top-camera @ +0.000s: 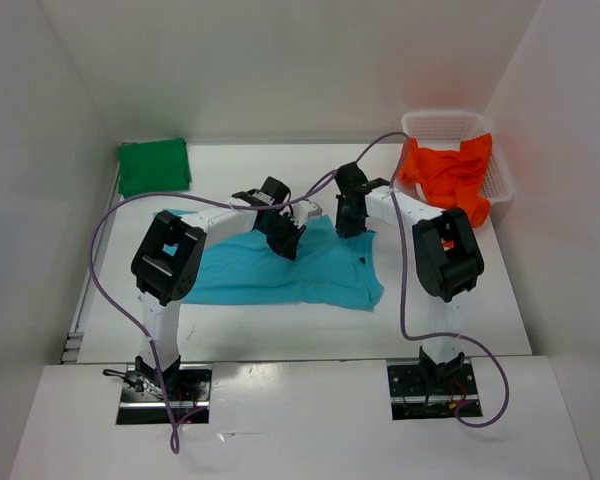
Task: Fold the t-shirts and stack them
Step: Fold the flattened tshirt in 1/3 of the way
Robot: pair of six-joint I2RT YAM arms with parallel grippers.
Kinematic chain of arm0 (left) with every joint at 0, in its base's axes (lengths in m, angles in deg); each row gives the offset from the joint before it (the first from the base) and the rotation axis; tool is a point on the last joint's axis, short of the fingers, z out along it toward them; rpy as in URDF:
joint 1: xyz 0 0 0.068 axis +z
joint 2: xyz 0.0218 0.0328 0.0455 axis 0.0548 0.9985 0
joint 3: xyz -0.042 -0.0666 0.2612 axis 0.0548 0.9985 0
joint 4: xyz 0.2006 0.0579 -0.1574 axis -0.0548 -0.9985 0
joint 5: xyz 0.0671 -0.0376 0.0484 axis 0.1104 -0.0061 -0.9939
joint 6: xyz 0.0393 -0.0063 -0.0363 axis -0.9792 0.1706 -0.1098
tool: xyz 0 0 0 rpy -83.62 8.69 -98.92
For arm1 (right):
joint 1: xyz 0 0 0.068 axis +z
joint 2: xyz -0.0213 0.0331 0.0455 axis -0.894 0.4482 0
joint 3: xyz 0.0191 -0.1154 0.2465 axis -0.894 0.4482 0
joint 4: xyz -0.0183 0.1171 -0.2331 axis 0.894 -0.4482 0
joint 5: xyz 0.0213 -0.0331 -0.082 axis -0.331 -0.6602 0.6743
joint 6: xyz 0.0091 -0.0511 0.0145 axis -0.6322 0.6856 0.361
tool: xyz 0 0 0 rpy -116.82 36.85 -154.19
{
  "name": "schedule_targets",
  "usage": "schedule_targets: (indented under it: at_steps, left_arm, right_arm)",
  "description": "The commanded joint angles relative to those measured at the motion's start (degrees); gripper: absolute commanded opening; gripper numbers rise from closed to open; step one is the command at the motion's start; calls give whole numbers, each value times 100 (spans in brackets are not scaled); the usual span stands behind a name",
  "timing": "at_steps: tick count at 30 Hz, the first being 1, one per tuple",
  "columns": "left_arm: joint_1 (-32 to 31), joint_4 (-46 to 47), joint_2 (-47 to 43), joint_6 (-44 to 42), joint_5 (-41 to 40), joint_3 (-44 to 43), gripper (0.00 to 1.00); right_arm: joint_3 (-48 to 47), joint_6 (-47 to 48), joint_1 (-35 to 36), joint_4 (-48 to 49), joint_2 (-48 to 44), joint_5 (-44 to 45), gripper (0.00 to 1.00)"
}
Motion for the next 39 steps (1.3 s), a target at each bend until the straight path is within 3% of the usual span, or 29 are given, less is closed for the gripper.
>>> schedule_targets:
  at_steps: [1, 2, 3, 6, 11, 16, 17, 19, 20, 25, 27, 33, 39]
  left_arm:
    - [10, -46, -284, 157, -55, 48, 7]
    - [10, -46, -284, 157, -116, 48, 12]
    - [10, -46, -337, 157, -117, 48, 33]
    - [79, -257, -494, 157, -240, -110, 68]
    - [492, -450, -1284, 78, -494, -181, 99]
    - [1115, -897, -2647, -160, -1469, 179, 100]
    - [1526, -994, -2814, -290, -1575, 319, 100]
    - [2098, -1188, -3350, -405, -1690, 1012, 100]
    - [2693, -1258, -3517, -589, -1794, 1276, 100]
    - [3647, -1418, -4177, -1082, -2988, 2717, 100]
    - [4242, -1330, -4309, -1143, -3043, 3132, 100]
    - [5298, -1162, -3917, -1486, -2763, 3300, 100]
    - [5714, -1093, -2939, -1742, -2622, 3352, 100]
  right_arm:
    - [-410, 164, -61, 68, 60, 7, 26]
    - [-480, 164, -61, 68, 60, -46, 42]
    - [-481, 164, -61, 16, -36, -47, 45]
    - [-403, 42, -61, -55, -569, 84, 57]
    - [255, -861, 114, -747, -1626, 937, 75]
    - [1846, -1785, 238, -1065, -2645, 930, 90]
    - [2266, -1900, 238, -1065, -2986, 825, 92]
    - [2620, -2261, 299, -1065, -3278, 552, 94]
    - [2891, -2375, 360, -1065, -3497, 499, 94]
    - [3350, -2972, 414, -864, -3649, 112, 97]
    - [3605, -3026, 414, -750, -3649, 59, 97]
    - [3895, -3149, 414, -495, -3263, 138, 97]
    - [4028, -3149, 353, -274, -3121, 24, 94]
